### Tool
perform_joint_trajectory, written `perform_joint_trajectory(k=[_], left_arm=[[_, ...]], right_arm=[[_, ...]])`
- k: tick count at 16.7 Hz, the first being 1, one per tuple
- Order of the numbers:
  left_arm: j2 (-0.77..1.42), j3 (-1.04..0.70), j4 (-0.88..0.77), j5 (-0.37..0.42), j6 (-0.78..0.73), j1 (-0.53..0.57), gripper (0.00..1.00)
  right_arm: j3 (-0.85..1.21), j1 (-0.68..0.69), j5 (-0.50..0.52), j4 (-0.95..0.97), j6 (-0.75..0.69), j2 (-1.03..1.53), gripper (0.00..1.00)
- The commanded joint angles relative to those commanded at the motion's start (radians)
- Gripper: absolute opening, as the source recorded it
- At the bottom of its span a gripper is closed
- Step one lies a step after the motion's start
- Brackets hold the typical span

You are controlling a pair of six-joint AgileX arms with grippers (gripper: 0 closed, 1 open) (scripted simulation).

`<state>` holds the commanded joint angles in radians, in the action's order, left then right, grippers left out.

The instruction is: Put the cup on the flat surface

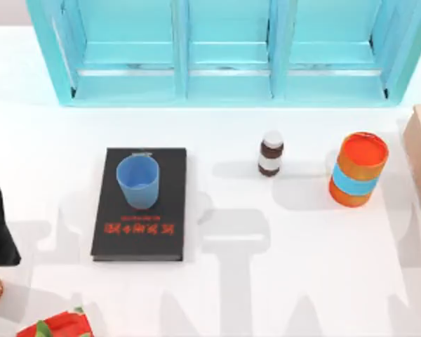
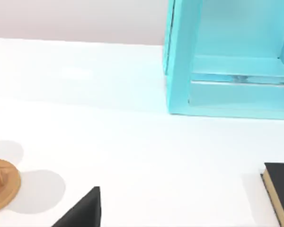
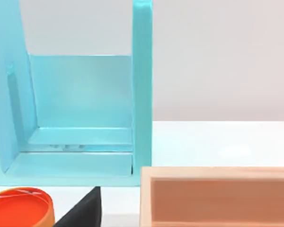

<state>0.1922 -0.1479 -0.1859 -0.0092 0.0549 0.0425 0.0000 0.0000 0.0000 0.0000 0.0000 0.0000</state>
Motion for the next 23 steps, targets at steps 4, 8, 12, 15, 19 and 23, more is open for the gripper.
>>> perform_joint_trajectory(k=[4, 8, 12, 15, 19, 23], left_arm=[[0.261, -0.269, -0.239, -0.01, 0.083, 0.054, 1.0], [0.589, -0.65, -0.479, -0.014, 0.186, 0.129, 1.0], [0.964, -1.075, -0.698, -0.008, 0.287, 0.223, 1.0], [1.257, -1.369, -0.855, -0.002, 0.349, 0.299, 1.0], [1.618, -1.659, -1.052, 0.006, 0.407, 0.396, 1.0], [1.85, -1.802, -1.203, 0.009, 0.44, 0.467, 1.0]], right_arm=[[0.0, 0.0, 0.0, 0.0, 0.0, 0.0, 1.0], [0.0, 0.0, 0.0, 0.0, 0.0, 0.0, 1.0], [0.0, 0.0, 0.0, 0.0, 0.0, 0.0, 1.0], [0.0, 0.0, 0.0, 0.0, 0.0, 0.0, 1.0], [0.0, 0.0, 0.0, 0.0, 0.0, 0.0, 1.0], [0.0, 0.0, 0.0, 0.0, 0.0, 0.0, 1.0]])
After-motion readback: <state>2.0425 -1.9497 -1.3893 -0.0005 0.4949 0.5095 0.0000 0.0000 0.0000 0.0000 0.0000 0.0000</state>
